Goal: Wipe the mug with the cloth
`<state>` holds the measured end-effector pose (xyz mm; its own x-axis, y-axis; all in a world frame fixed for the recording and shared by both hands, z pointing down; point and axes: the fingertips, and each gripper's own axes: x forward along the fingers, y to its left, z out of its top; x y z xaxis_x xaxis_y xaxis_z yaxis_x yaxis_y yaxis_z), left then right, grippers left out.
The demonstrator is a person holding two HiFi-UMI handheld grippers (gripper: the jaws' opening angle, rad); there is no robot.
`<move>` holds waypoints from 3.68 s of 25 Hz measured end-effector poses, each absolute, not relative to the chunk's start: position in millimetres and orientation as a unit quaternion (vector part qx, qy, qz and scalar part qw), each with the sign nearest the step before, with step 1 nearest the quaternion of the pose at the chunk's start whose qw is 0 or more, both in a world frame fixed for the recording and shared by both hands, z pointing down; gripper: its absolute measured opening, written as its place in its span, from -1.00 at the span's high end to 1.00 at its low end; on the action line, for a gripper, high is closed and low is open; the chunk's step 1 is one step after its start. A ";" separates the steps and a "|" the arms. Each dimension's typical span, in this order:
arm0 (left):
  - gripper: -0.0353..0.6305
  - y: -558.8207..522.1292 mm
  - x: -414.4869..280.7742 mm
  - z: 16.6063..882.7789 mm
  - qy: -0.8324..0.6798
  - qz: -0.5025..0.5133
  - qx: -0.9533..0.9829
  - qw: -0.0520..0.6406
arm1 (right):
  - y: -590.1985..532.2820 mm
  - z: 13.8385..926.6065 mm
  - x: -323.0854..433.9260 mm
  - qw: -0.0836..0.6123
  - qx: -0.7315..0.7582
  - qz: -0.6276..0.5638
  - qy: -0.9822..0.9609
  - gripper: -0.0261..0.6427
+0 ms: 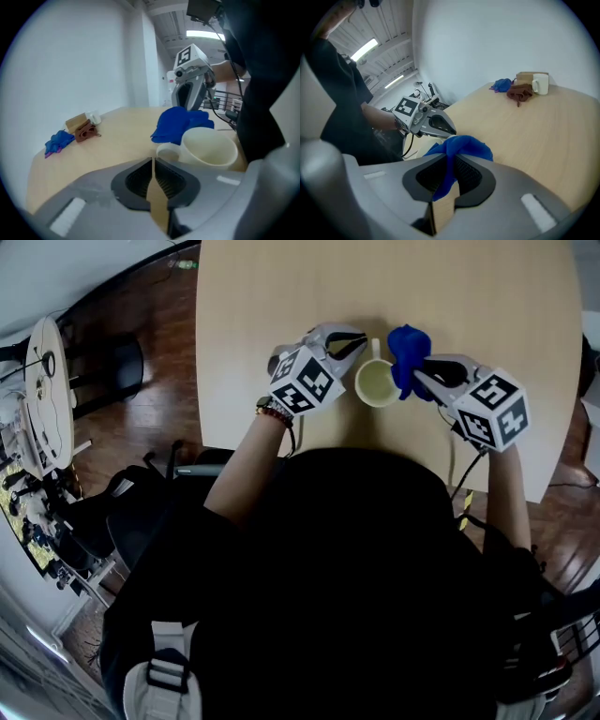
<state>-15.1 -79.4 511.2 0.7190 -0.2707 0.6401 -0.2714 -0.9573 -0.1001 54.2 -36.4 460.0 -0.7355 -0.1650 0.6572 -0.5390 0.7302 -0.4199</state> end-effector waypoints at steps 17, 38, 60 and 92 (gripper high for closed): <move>0.59 -64.2 17.1 517.3 0.156 0.345 0.920 -0.103 | -12.3 496.1 51.2 0.323 0.172 0.384 -0.848 0.76; 0.67 -104.2 -50.2 512.2 -0.278 0.276 0.916 0.082 | -37.3 468.4 46.3 0.198 0.254 0.411 -0.853 0.76; 0.68 -91.4 -89.2 513.1 -0.393 0.333 0.849 0.118 | -56.8 511.9 26.1 0.287 0.373 0.331 -0.818 0.77; 0.88 14.5 -44.7 515.5 -0.217 0.429 0.876 0.019 | -1.2 510.5 36.6 0.337 0.370 0.276 -0.820 0.77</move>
